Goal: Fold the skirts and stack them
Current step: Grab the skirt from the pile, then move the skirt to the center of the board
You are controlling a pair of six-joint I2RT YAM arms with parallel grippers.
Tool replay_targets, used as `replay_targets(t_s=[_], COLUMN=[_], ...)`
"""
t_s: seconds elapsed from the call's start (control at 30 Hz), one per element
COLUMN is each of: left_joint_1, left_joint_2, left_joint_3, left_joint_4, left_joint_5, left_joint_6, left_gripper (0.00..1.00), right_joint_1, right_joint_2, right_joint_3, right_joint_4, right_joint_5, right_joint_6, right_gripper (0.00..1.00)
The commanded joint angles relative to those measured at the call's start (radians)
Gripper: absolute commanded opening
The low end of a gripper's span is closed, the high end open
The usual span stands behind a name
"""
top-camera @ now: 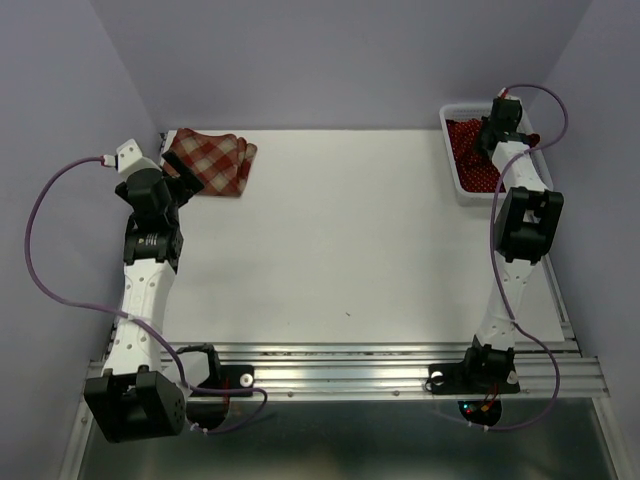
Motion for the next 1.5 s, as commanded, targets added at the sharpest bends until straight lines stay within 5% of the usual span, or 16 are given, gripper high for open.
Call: replay_targets(t_s=[0.0,0.37,0.7,1.0,1.17,1.3,1.47], left_joint_1=[-0.005,-0.003,-0.003,-0.003,-0.003,-0.005,-0.003], left_joint_2=[-0.009,-0.066,-0.158,-0.176,-0.161,-0.153,-0.159], left_joint_3=[0.041,0.011,-0.007,-0.039,-0.07,-0.093,-0.142], left_joint_4=[0.044,0.044,0.021,0.033,0.079,0.079,0.071], left_joint_5=[-0.021,0.068,0.123,0.203,0.29,0.319,0.338], left_joint_6=[0.012,-0.059,-0.086,-0.12,-0.149,-0.169,-0.212], left_gripper=[0.99,0.99,0.99,0.99,0.99,0.99,0.99], right_joint_1=[-0.002,-0.002,-0.002,-0.002,-0.002,0.078,0.309], right_joint_2=[-0.064,-0.461,-0.624,-0.624,-0.63,-0.612,-0.613], right_joint_3=[0.033,-0.148,-0.004,0.296,0.303,0.306,0.295], right_joint_4=[0.074,0.283,0.344,0.292,0.366,0.357,0.262], right_joint_5=[0.011,0.037,-0.048,-0.352,-0.732,-0.969,-1.024], right_joint_6=[-0.026,-0.057,-0.068,0.11,0.333,0.471,0.376], right_gripper=[0.01,0.01,0.01,0.01,0.01,0.01,0.01])
